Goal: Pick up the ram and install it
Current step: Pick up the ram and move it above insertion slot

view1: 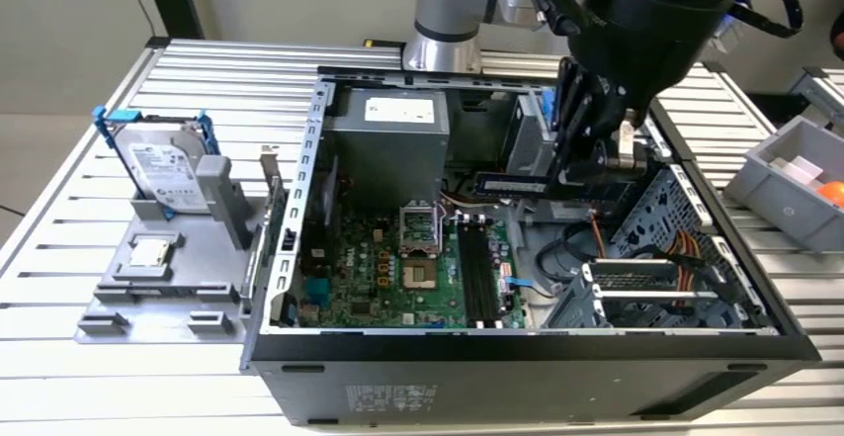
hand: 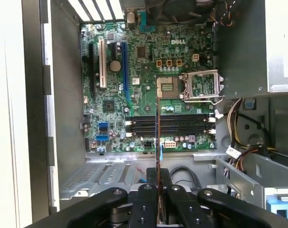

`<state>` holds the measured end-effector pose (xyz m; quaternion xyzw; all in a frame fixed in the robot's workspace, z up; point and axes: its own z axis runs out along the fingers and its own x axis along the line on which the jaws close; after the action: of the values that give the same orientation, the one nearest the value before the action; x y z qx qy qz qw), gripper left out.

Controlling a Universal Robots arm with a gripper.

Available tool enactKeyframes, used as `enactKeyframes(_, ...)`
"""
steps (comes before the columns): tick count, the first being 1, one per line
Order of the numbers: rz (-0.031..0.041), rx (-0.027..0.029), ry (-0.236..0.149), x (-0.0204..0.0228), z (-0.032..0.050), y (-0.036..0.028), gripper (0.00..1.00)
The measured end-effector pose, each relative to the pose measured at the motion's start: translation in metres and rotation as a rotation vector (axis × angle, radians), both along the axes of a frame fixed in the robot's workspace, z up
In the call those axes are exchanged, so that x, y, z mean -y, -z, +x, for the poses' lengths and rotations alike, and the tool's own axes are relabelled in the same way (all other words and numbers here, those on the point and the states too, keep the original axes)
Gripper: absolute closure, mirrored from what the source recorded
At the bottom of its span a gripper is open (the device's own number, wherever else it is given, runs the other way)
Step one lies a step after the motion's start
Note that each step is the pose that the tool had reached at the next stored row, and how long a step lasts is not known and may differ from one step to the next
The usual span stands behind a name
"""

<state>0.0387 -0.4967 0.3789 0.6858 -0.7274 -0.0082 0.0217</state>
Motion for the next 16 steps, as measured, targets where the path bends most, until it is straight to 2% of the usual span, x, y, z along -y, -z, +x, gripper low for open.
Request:
enactKeyframes(5, 0.0, 0.0, -0.022, -0.0044, 0.0003, 0.0001, 1.0)
enactKeyframes(16, 0.0001, 0.0, -0.028, -0.0249, 0.0029, 0.0001, 1.0)
